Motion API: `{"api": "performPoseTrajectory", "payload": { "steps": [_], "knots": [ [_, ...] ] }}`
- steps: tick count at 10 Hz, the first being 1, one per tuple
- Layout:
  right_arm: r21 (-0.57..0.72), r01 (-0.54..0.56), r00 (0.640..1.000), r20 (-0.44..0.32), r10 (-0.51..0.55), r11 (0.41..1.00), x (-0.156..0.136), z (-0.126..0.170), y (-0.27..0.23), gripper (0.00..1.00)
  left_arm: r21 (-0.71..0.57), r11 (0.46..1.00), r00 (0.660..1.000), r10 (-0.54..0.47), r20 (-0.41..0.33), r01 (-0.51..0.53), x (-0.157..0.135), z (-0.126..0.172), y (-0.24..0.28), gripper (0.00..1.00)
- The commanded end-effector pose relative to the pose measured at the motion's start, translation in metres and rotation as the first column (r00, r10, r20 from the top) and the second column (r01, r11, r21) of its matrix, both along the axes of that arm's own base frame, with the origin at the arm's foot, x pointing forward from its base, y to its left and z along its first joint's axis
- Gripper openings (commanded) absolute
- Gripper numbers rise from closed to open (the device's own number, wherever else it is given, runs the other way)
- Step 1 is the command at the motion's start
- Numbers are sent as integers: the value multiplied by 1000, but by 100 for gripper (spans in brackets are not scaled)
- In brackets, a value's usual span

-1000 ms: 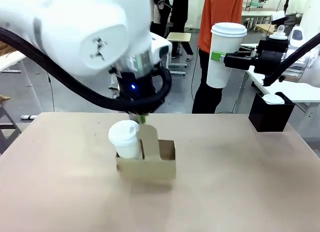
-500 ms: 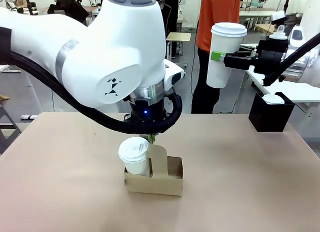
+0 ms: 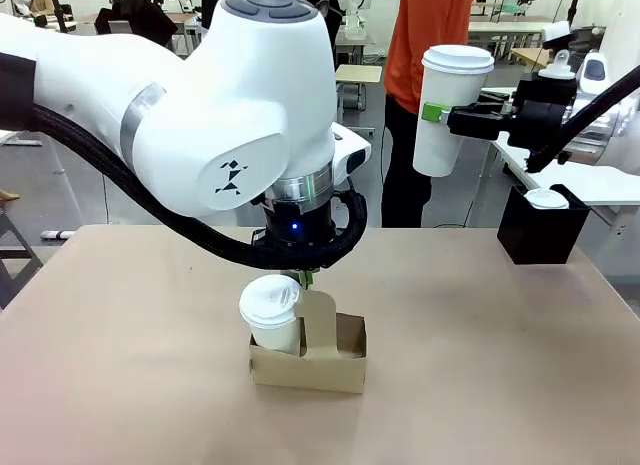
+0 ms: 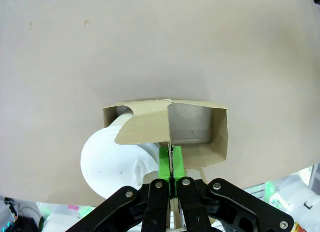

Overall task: Pour a drink into a cup and package it in a carrier.
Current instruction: Insert the held 600 ml Paper Cup into the Cup Carrier.

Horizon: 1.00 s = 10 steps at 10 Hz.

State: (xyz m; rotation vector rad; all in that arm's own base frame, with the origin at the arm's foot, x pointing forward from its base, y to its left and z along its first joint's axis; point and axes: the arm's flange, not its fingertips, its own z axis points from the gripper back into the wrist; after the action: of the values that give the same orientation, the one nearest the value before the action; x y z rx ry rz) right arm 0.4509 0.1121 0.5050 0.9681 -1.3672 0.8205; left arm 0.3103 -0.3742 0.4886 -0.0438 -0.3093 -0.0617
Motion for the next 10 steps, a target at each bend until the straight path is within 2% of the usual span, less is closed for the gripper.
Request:
{"api": "performPoseTrajectory", "payload": {
  "steps": [1,2,3,4,5,7,8,9,10],
  "knots": [
    [5,-4,1000,7,4,1000,0,3,3,81,2,1000,1000,10,-2,-10,-2,-1,4,2],
    [5,-4,1000,7,4,1000,0,3,3,81,2,1000,1000,10,-2,-10,-2,-1,4,2],
    [5,-4,1000,7,4,1000,0,3,3,81,0,1000,1000,0,0,0,0,0,0,61],
    [0,0,1000,0,0,1000,0,0,0,81,-10,999,999,-38,8,38,-1,14,3,60],
    [-2,-33,999,-27,33,999,14,-3,2,81,-10,997,997,-82,1,82,-4,27,6,100],
    [-46,-116,992,-55,114,992,33,-18,-1,81,-17,988,988,-154,-1,154,-5,56,20,100],
    [-35,-162,985,-59,159,986,34,-30,-1,81,-24,980,980,-199,-6,199,-4,69,31,83],
    [-19,-218,976,-32,217,976,35,-44,-2,81,-43,955,956,-292,-1,292,0,86,51,93],
    [-17,-289,957,29,289,957,36,-58,0,81,-112,918,924,-383,8,381,7,105,77,100]
  ]
}}
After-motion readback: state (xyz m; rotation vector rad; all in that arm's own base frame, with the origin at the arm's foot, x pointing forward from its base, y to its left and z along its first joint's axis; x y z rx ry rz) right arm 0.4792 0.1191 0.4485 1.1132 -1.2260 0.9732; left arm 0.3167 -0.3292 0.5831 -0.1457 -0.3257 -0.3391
